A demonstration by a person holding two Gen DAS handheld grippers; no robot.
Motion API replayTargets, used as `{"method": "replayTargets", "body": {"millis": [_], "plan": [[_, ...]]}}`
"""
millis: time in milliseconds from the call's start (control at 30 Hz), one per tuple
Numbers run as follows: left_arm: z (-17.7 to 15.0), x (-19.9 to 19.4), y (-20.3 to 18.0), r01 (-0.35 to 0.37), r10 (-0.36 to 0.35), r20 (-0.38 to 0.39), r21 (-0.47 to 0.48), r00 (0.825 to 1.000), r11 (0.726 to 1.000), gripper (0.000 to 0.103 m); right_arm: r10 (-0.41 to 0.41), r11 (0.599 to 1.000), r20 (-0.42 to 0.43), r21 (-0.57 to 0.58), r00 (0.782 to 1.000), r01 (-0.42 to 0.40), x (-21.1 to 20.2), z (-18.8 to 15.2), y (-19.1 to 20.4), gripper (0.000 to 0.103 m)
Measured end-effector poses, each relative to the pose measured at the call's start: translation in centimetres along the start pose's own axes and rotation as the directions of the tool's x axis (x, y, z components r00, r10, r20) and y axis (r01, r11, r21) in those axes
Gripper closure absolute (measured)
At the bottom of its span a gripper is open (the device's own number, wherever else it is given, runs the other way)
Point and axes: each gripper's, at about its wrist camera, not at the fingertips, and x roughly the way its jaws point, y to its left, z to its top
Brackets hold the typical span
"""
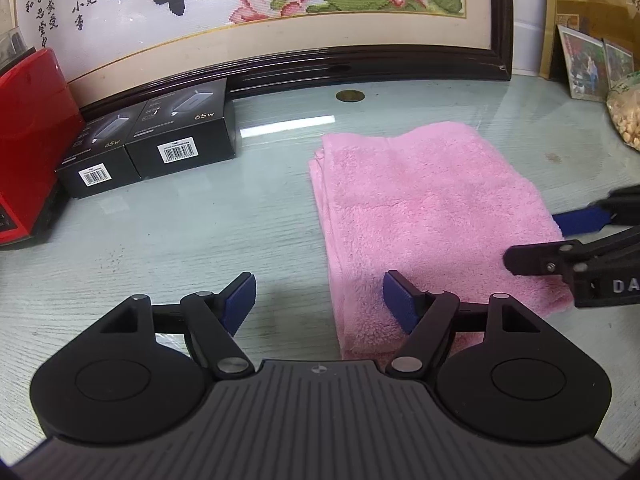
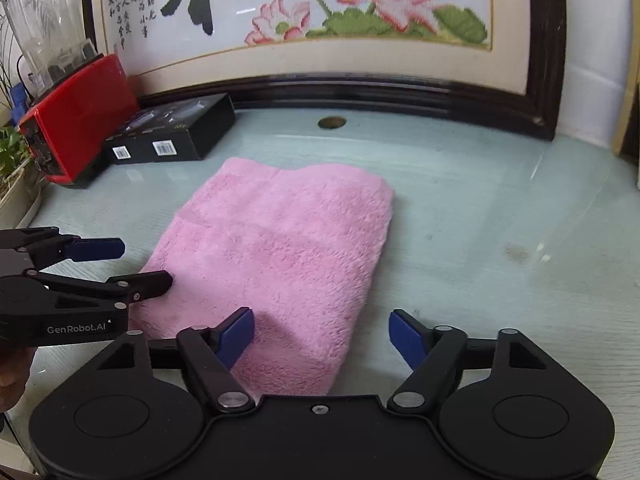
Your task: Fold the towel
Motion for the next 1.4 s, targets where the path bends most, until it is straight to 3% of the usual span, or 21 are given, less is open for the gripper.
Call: {"method": "replayTargets", "body": {"millis": [133, 333, 467, 600, 867, 1233, 1400], "plan": [[0.2, 0.2, -0.3, 0.005, -0.005, 0.002, 0.005, 1.0, 1.0, 0.033, 0.019, 0.999, 0.005, 0.033, 1.0, -0.02, 0.4, 0.3, -0.6, 0.069], [1.5, 1.4, -1.1, 0.017, -0.017, 0.008, 0.029, 1.0, 0.999, 0.032, 0.048, 0.995, 0.013, 0.082, 0.999, -0.049, 1.0, 0.6, -1.5, 0.082], [3.2, 3.2, -2.5, 0.043, -0.043, 0.004, 0.029, 0.999, 0.999, 0.025, 0.064, 0.991, 0.02, 0.115, 0.998, -0.065, 1.4, 0.9, -2.2, 0.082], [5.3, 5.4, -5.3, 0.069, -0.069, -0.007, 0.006, 0.998, 0.998, 0.023, -0.013, 0.991, 0.031, 0.136, 0.999, 0.008, 2.1, 1.7, -3.5, 0.082], [8.4, 8.2, -8.4, 0.034, -0.034, 0.014, 0.055, 0.999, 0.998, 0.023, -0.094, 0.981, 0.037, 0.173, 0.995, 0.087, 3.6, 3.2, -6.0, 0.082], [9.6, 8.8, -9.2, -0.01, 0.009, 0.018, 0.064, 1.0, 0.998, 0.024, -0.081, 0.979, 0.044, 0.193, 0.996, 0.071, 4.9, 4.0, -8.3, 0.079], [9.6, 7.9, -8.8, -0.03, 0.029, 0.014, 0.043, 0.999, 0.999, 0.028, -0.055, 0.978, 0.097, 0.207, 0.994, 0.034, 2.6, 3.6, -8.7, 0.077]]}}
